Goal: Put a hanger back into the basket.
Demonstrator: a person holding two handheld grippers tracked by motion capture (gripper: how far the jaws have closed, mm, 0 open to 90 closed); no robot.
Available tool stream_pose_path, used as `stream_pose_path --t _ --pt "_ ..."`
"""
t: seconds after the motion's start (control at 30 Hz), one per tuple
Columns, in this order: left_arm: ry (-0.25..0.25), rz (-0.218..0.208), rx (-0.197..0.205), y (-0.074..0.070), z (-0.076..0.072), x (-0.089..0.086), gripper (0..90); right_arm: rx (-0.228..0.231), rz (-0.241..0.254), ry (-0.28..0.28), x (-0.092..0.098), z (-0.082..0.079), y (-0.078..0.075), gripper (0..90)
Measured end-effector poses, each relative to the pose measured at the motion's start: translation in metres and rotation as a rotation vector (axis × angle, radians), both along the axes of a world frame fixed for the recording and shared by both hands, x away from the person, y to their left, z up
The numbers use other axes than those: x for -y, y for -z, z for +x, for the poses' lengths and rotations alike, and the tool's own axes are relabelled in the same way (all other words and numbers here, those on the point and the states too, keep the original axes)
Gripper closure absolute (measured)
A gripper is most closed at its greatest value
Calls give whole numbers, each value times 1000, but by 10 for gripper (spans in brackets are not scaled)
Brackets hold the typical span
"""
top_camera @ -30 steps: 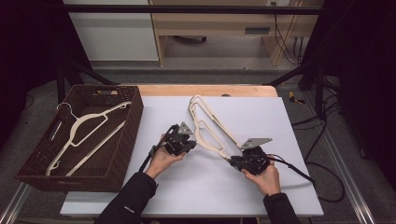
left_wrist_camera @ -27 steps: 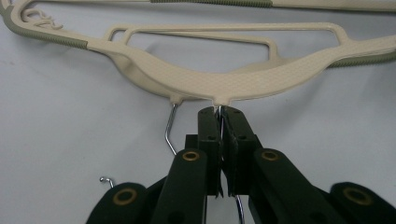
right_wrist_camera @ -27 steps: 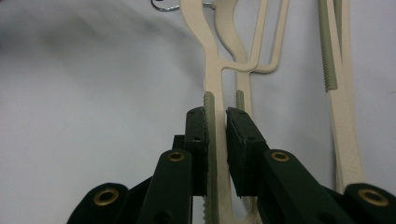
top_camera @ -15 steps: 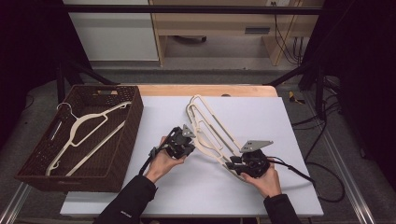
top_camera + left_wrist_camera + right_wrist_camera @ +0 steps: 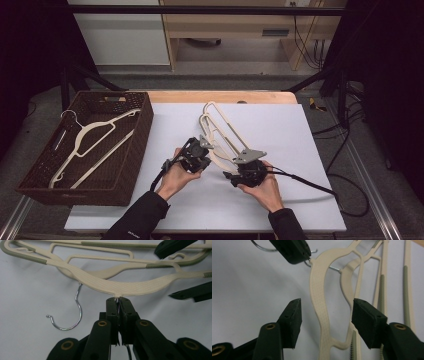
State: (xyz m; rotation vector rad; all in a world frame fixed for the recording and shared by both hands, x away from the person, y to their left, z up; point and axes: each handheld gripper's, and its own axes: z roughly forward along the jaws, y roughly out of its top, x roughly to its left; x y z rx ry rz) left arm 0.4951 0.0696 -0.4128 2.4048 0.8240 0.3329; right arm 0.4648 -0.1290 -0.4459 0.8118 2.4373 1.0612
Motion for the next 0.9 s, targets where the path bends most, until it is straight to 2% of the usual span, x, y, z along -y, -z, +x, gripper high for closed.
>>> stream_pose_path --t 0.07,0.17,0.27,0.37,0.4,0.43,0.47,0.5,0.53,0.57,0.67,0.77,0.83,0.9 --pt "1 -3 -2 -1 -1 1 869 0 -23 -10 -3 2 6 483" --pt "1 -4 -8 0 -2 2 868 7 -78 -9 -6 2 13 623" --pt "-4 -16 -5 1 -2 2 867 -3 -87 -41 -7 1 13 759" --pt "2 -30 -12 0 -2 2 858 4 -100 -53 -6 0 13 771" --pt "19 -44 1 -2 -2 0 851 5 -100 -60 -6 -1 12 775" --pt "26 -79 9 -4 -3 -1 829 7 -100 -55 -6 -1 12 778" --pt "34 -92 6 -7 -4 -3 788 16 -110 -58 -4 -1 11 782" --pt "43 -147 0 -12 -5 -6 751 18 -105 -54 -4 -2 10 785" --pt "49 -199 13 -16 -6 -8 711 23 -103 -49 -3 -2 9 787" --pt "61 -230 30 -21 -8 -11 665 31 -103 -51 -2 -2 7 789" --pt "46 -289 105 -37 -13 -20 531 44 -113 -49 1 -3 4 794" --pt "30 -338 171 -53 -18 -34 408 60 -130 -44 5 -5 -1 801" --pt "29 -363 214 -62 -22 -44 351 68 -124 -36 9 -5 -5 807" --pt "25 -382 243 -70 -26 -55 290 83 -129 -25 13 -6 -11 813"
